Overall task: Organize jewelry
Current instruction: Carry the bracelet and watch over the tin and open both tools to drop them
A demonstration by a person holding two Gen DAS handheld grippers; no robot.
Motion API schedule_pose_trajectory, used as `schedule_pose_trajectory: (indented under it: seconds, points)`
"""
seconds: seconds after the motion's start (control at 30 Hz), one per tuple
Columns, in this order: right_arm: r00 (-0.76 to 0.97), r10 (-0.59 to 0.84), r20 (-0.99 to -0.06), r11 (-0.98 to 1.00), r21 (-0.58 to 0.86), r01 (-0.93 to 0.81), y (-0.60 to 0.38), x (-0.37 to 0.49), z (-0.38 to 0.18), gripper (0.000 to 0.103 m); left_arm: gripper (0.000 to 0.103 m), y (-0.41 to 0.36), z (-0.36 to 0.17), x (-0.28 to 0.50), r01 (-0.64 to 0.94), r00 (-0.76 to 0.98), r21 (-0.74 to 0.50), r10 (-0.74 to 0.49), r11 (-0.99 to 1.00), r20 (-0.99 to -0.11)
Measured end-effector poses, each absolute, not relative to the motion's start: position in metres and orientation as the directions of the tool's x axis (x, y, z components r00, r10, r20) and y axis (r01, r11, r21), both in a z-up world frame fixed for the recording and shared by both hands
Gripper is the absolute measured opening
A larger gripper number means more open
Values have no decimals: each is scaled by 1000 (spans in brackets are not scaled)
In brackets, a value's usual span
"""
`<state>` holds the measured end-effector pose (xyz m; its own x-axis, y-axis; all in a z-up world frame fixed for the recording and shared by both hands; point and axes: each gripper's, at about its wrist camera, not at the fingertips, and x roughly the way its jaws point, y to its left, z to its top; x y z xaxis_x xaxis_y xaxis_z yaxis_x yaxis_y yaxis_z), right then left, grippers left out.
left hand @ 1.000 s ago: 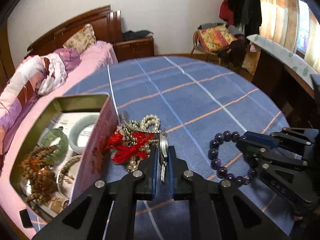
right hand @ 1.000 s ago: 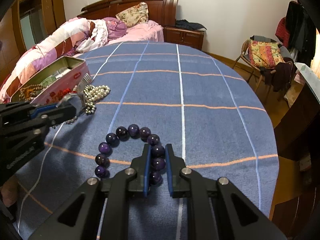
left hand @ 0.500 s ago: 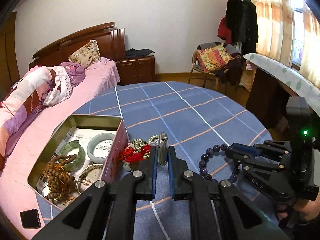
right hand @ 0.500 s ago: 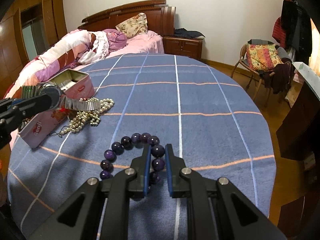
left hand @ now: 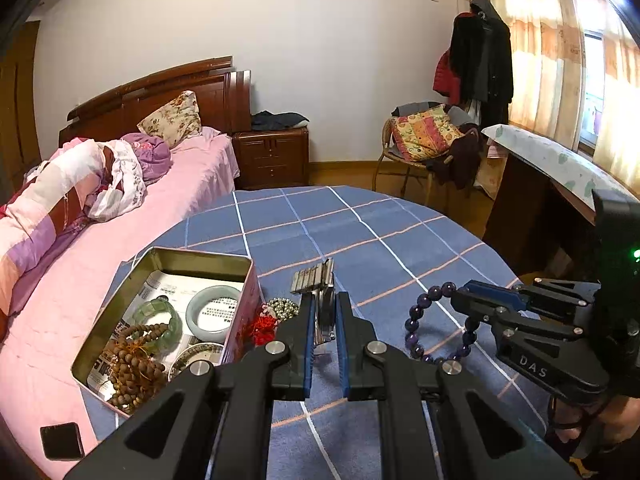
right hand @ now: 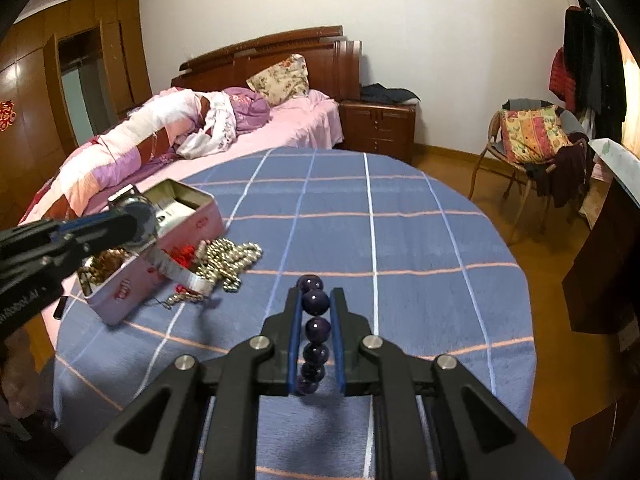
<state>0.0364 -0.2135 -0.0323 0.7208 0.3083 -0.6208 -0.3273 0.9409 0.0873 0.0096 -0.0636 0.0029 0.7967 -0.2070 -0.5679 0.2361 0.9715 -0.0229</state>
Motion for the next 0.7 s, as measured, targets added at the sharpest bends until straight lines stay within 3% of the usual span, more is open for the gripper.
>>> schedule_pose_trajectory:
  seconds: [0.7]
  points:
    - [720,381,-580,913,115,-391,-201,35,-11,16,8,-49,25,7,215,822,-22,-193,976,-536]
